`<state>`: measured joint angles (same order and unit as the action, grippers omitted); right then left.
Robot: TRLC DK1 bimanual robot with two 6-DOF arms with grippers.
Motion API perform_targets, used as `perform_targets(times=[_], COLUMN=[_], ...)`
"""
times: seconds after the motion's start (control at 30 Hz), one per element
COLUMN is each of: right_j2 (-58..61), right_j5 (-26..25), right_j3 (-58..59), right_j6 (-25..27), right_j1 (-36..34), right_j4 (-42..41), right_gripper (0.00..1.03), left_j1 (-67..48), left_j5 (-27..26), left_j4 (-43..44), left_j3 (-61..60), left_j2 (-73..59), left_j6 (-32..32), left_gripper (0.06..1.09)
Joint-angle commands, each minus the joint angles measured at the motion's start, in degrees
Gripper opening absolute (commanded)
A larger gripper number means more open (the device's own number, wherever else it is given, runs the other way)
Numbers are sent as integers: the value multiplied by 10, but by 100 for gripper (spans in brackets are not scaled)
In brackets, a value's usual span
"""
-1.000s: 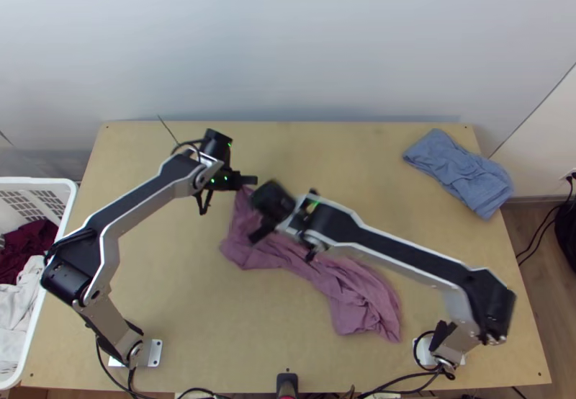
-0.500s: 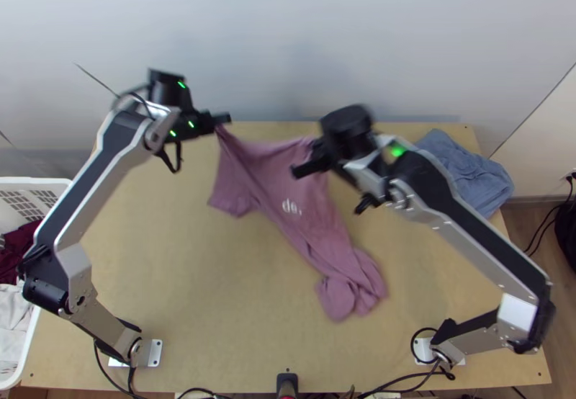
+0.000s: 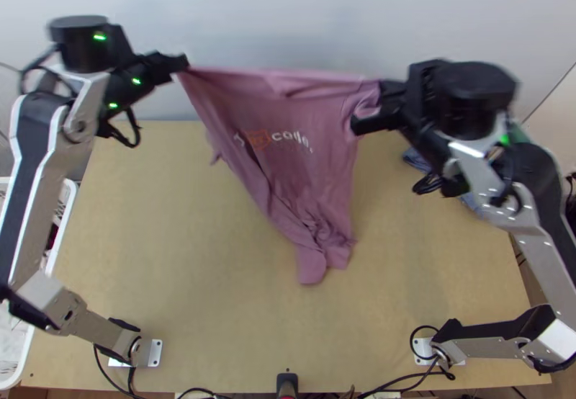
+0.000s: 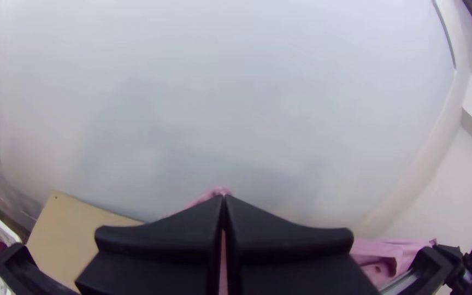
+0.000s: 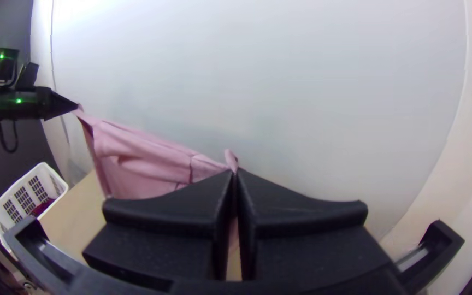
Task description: Fold the t-shirt
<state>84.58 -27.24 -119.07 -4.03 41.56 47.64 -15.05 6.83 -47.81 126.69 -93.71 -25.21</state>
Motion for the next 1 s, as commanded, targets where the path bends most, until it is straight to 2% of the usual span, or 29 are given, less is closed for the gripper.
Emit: perform_targets(times=[0.0,0.13,0.2,0.3,0.47,0.67,0.83,0.97], right_j2=[-6,-4,5,23,69,107,118,127], right_j5=[-84,-120,-142,-142,-142,-142,-143,-147], right_j3=[-67,-67,-67,-75,-106,-117,-122,-134], right_j6=[100,155,200,253,264,273,273,273], right_j1=[48,99,130,168,222,280,304,308], right_j4=[-47,-120,-176,-250,-275,-304,-314,-316], right_gripper=[3,3,3,3,3,3,3,3], left_j1=[11,10,10,8,15,96,126,133], left_j5=[73,136,166,199,228,242,285,285], left_j4=[43,88,120,159,171,222,316,330], left_j3=[30,30,30,30,24,23,23,17], left_j2=[60,96,113,134,163,193,199,185], left_j6=[24,57,85,127,159,183,249,255], left_gripper=[10,10,10,10,10,10,9,10])
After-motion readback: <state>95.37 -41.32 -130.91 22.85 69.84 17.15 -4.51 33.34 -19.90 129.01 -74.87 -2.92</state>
